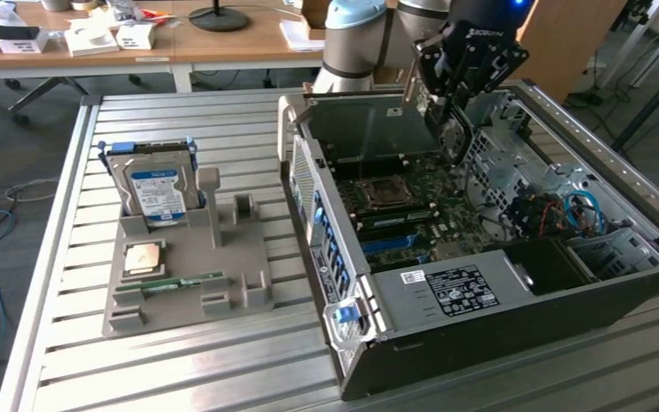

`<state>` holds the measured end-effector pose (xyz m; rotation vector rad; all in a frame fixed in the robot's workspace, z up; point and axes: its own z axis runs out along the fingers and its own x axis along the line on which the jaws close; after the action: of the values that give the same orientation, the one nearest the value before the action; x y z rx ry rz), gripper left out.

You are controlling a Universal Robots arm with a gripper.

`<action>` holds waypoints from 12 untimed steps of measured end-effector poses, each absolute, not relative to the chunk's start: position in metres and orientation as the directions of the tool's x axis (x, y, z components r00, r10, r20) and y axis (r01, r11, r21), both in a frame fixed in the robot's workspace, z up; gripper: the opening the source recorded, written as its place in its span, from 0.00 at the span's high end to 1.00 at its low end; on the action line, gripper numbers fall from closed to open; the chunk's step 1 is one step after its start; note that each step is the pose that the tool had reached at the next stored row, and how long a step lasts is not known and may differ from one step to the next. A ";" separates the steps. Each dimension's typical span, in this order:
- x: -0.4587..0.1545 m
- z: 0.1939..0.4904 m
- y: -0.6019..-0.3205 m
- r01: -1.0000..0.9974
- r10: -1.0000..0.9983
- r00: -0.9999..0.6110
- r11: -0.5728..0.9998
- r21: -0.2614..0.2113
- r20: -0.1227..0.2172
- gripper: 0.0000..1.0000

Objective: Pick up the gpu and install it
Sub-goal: 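Pick up the gpu and move the gpu toward the slot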

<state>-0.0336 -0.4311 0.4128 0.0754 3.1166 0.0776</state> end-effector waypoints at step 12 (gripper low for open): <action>-0.025 0.413 -0.431 0.026 0.027 -0.999 0.998 0.050 -0.022 0.73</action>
<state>-0.0254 -0.4310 0.4128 0.0413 3.1178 0.0782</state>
